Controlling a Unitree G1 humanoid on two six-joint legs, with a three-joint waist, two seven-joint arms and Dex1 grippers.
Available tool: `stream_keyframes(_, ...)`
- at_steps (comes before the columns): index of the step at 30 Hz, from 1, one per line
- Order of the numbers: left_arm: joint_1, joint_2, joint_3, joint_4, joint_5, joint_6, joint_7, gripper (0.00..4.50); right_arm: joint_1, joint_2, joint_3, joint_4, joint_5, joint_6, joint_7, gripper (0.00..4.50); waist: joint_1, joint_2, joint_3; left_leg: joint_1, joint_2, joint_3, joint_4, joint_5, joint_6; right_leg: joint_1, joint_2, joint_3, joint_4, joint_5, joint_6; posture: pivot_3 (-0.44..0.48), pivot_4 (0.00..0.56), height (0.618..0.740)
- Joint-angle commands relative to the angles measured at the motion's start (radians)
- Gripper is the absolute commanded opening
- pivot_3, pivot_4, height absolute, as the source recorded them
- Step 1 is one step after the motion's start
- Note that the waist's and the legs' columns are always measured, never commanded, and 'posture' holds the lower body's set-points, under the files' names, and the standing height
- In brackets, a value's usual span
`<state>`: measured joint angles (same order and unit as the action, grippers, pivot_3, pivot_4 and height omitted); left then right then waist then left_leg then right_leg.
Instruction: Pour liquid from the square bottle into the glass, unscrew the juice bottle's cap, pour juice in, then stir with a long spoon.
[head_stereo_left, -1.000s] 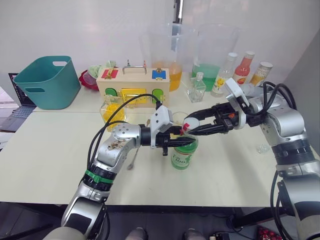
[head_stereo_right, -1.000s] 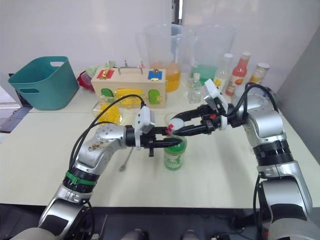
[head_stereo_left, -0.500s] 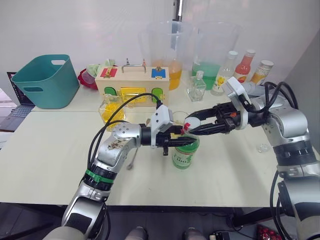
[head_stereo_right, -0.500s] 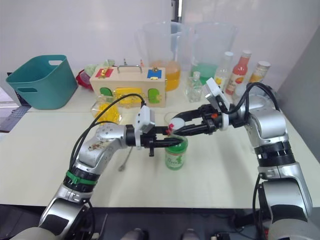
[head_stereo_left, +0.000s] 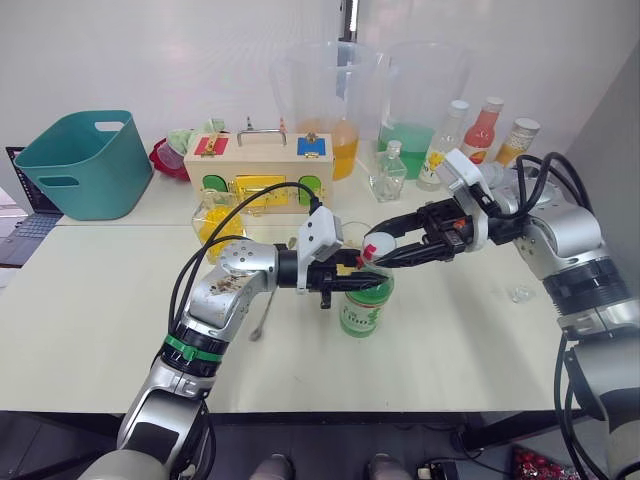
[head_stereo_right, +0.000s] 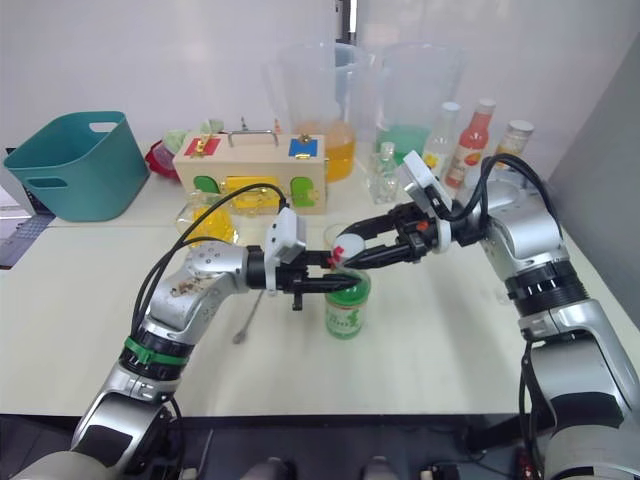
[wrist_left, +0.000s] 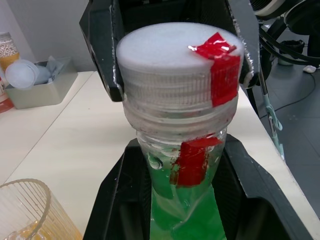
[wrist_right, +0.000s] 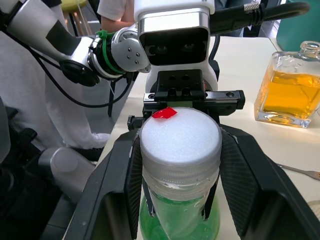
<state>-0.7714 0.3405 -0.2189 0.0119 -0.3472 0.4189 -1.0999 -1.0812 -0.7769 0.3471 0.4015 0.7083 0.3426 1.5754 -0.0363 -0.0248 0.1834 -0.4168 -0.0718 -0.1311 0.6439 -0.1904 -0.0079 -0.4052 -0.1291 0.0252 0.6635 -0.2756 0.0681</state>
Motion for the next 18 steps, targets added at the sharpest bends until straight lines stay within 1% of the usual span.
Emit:
stream_keyframes(1, 0.007, -0.001, -0.032, -0.04, 0.004, 0.006, -0.007, 1.26, -0.043, 0.019, -0.113, -0.002, 0.019, 0.064, 0.037, 1.67, 0.0, 0.0, 0.0, 0.0, 0.0, 0.0, 0.0, 0.0, 0.0, 0.0, 0.0, 0.0, 0.0, 0.0, 0.0, 0.0, 0.15, 0.74)
stream_keyframes(4, 0.01, -0.003, -0.032, -0.04, 0.004, 0.006, -0.001, 1.26, -0.006, 0.025, -0.161, -0.029, 0.025, 0.134, -0.019, 1.67, 0.0, 0.0, 0.0, 0.0, 0.0, 0.0, 0.0, 0.0, 0.0, 0.0, 0.0, 0.0, 0.0, 0.0, 0.0, 0.0, 0.15, 0.74)
stream_keyframes(7, 0.013, -0.005, -0.033, -0.04, 0.001, 0.006, 0.003, 1.26, 0.091, 0.012, -0.212, -0.161, 0.041, 0.192, -0.066, 1.67, 0.006, 0.0, 0.0, 0.0, 0.0, -0.001, 0.0, 0.0, 0.0, 0.0, 0.0, 0.0, 0.0, 0.0, 0.0, 0.0, 0.15, 0.74)
stream_keyframes(9, 0.015, -0.006, -0.033, -0.039, 0.002, 0.005, 0.004, 1.26, 0.131, 0.022, -0.253, -0.224, 0.053, 0.228, -0.105, 1.67, 0.011, 0.0, 0.0, 0.0, 0.0, -0.001, 0.0, 0.0, 0.0, 0.0, 0.0, 0.0, 0.0, 0.0, 0.0, 0.0, 0.15, 0.74)
stream_keyframes(14, 0.012, -0.009, -0.036, -0.029, 0.002, 0.001, 0.001, 1.26, 0.181, 0.034, -0.312, -0.325, 0.062, 0.281, -0.153, 1.64, 0.015, 0.0, 0.0, 0.0, 0.0, 0.0, 0.001, 0.0, 0.0, 0.0, 0.0, 0.0, 0.001, 0.0, 0.0, 0.0, 0.15, 0.74)
stream_keyframes(18, 0.009, -0.014, -0.037, -0.022, 0.004, -0.001, 0.001, 1.26, 0.192, 0.049, -0.34, -0.343, 0.032, 0.259, -0.177, 1.62, 0.019, 0.0, 0.0, 0.001, 0.0, 0.0, 0.001, 0.0, 0.0, 0.001, 0.0, 0.0, 0.0, 0.0, 0.0, 0.0, 0.15, 0.74)
